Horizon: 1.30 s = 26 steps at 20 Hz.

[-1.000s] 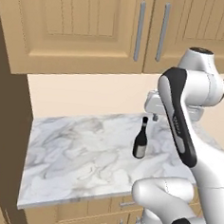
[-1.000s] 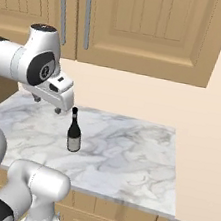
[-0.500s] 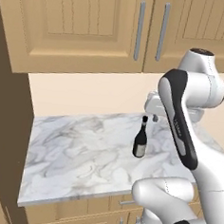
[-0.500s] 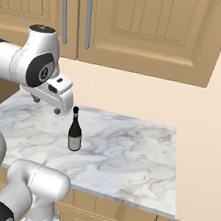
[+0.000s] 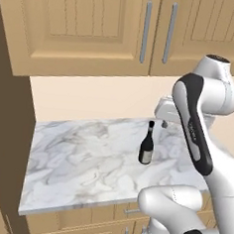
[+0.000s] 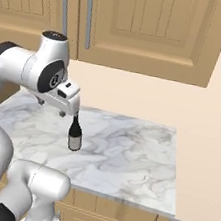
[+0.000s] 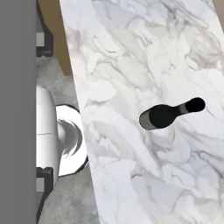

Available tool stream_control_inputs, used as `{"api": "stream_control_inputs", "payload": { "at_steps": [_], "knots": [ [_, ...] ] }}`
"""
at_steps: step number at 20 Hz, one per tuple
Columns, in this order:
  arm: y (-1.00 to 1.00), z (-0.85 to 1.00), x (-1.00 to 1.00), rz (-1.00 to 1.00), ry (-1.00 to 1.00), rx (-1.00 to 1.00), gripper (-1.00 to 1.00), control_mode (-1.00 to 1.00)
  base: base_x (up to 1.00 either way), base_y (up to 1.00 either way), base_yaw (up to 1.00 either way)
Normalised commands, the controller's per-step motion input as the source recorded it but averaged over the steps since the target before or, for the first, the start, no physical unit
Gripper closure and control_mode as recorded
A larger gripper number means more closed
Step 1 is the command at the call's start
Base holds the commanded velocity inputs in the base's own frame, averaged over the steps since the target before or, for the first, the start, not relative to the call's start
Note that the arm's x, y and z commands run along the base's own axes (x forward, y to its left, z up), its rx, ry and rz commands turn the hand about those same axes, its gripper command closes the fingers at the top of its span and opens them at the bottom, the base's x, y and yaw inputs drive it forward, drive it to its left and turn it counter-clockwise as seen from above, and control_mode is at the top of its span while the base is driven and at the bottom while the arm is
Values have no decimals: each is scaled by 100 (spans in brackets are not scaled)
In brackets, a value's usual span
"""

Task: Place the drinks on the dining counter in a tight cluster.

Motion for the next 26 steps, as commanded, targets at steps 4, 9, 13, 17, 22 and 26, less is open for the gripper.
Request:
{"api": "stream_control_inputs", "payload": {
  "at_steps": [4, 9, 13, 17, 22, 26],
  "knots": [
    [-48, -49, 26, 9, -16, 14, -100, -100, 0, 0, 0],
    [-28, -45, 43, 12, -28, 12, -100, -100, 0, 0, 0],
    [-21, -41, 57, 16, -28, 10, -100, -100, 0, 0, 0],
    [-5, -5, 67, 22, -8, 6, -100, -100, 0, 0, 0],
    [0, 10, 70, 22, 5, -5, -100, -100, 0, 0, 0],
    [-1, 0, 69, 4, 2, -9, -100, -100, 0, 0, 0]
  ]
}}
